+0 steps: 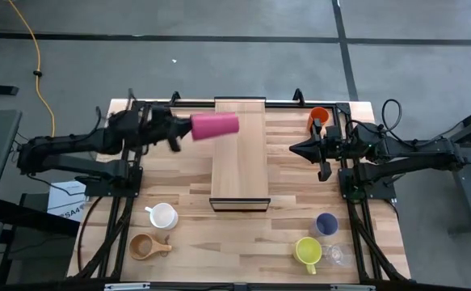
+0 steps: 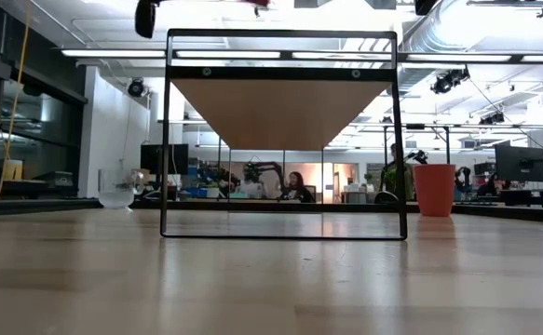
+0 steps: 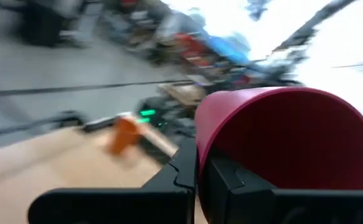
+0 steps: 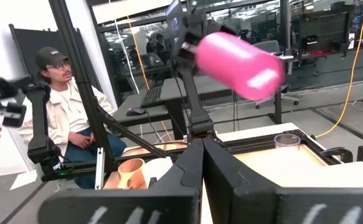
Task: Stack small to large cups/mugs on shelf
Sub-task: Put the pink cup on the shelf
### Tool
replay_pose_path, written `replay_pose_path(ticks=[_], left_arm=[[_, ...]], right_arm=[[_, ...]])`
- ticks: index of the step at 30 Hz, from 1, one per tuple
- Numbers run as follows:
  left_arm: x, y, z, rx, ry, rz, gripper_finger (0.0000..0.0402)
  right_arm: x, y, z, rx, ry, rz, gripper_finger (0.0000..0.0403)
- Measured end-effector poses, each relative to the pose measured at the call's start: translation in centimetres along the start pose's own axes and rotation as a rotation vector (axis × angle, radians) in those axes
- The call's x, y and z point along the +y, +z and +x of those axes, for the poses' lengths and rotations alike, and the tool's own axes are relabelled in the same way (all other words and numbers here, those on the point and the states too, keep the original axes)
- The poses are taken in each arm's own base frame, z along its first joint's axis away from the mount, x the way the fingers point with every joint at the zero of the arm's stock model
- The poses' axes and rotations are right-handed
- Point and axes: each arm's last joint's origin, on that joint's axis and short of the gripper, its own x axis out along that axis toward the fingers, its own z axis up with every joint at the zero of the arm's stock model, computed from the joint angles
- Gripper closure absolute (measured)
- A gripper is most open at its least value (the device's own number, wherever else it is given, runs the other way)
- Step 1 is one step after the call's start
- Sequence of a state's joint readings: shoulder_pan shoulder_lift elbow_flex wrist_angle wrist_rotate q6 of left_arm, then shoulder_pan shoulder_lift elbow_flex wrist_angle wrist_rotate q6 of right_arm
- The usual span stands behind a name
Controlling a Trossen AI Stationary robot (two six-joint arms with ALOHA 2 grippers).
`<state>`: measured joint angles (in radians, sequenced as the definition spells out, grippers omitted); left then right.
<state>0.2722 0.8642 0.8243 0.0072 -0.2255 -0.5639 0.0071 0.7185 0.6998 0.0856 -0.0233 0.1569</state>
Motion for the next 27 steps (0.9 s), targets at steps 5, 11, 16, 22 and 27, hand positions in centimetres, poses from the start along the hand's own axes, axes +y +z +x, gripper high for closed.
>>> replay_pose_path(ticks=[5,11,16,22,27], left_arm=[[-0.7,4.7,3.5,0.216,0.345,0.053,0.0402],[0.9,8.8,8.4,0.529,0.674,0.128,0.0402],[3.0,10.0,12.1,0.732,0.806,0.131,0.0402],[5.2,9.9,15.8,0.820,0.749,0.053,0.0402],[6.3,8.7,17.1,0.877,0.759,0.038,0.0402]], right_arm=[[0.0,0.0,0.0,0.000,0.000,-0.006,0.0403],[0.0,-0.2,0.0,0.016,-0.002,-0.025,0.0403],[0.0,-0.3,0.0,0.030,-0.005,-0.026,0.0403],[-0.1,-0.3,0.0,0.032,-0.019,-0.026,0.0403],[-0.1,-0.3,0.0,0.032,-0.039,-0.026,0.0403]])
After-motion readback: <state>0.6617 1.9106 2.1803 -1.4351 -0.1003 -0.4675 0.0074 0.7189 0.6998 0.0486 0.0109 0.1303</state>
